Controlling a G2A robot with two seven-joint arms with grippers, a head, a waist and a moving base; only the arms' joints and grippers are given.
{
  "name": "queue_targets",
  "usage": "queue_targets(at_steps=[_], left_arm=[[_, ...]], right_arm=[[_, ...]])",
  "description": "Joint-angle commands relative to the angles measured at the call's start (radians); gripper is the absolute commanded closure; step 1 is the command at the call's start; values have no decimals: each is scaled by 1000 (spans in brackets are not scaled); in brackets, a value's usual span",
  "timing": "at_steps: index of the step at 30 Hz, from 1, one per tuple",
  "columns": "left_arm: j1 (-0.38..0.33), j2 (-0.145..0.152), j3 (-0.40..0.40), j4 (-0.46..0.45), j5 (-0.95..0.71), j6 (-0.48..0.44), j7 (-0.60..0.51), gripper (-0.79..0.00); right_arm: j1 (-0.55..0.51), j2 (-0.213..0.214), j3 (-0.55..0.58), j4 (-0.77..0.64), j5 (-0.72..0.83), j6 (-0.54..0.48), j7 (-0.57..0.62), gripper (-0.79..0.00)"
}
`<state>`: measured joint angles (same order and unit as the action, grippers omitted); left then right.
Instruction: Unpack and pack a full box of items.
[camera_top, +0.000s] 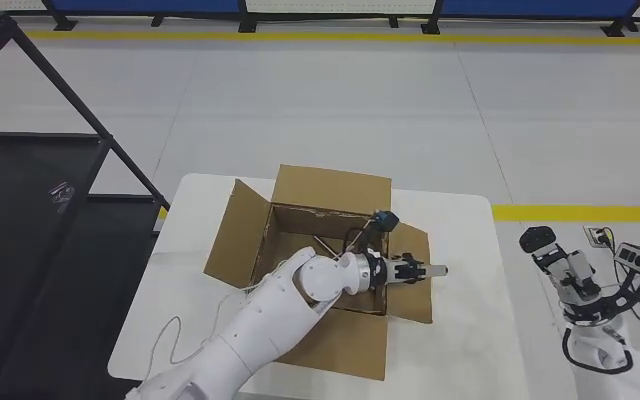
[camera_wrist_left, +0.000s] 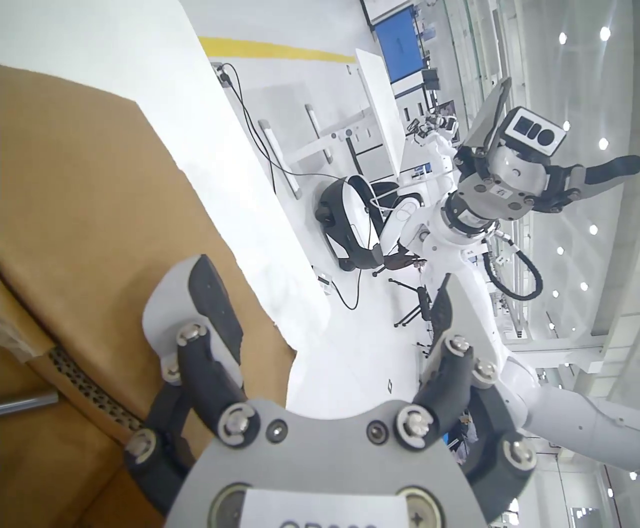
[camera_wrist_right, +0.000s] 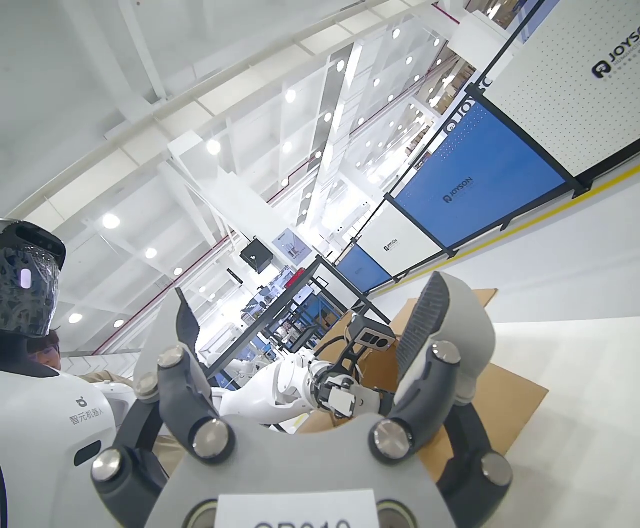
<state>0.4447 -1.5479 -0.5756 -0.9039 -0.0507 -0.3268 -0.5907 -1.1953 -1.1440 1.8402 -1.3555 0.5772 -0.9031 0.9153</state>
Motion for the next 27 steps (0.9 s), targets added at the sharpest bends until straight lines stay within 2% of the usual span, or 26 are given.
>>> queue_targets(at_steps=[1, 3, 7, 12, 15, 19, 23, 27], left_arm=[[1, 1, -21, -1, -8, -12, 9, -785], [8, 7, -47, -14, -14, -25, 12, -785], [38, 36, -113, -74, 23, -42, 24, -785], [128, 106, -275, -241, 99, -33, 15, -785], [235, 160, -426, -407, 156, -2, 0, -785], [434, 218, -643, -659, 183, 34, -24, -785], [611, 252, -825, -830, 179, 31, -29, -785], [757, 272, -972, -930, 145, 4, -18, -785]], right_arm=[[0, 0, 0, 0, 0, 0, 0, -785], [-5, -1, -2, -18, -10, 12, -24, -785], [-18, -1, -11, -96, -76, -46, -57, -785], [-7, 1, -35, -213, -276, -50, -70, -785], [8, -1, -66, -285, -418, -22, -99, -785], [38, -4, -127, -355, -577, 23, -140, -785], [93, -6, -214, -407, -733, 88, -129, -785], [171, -10, -339, -446, -896, 186, -91, -785]])
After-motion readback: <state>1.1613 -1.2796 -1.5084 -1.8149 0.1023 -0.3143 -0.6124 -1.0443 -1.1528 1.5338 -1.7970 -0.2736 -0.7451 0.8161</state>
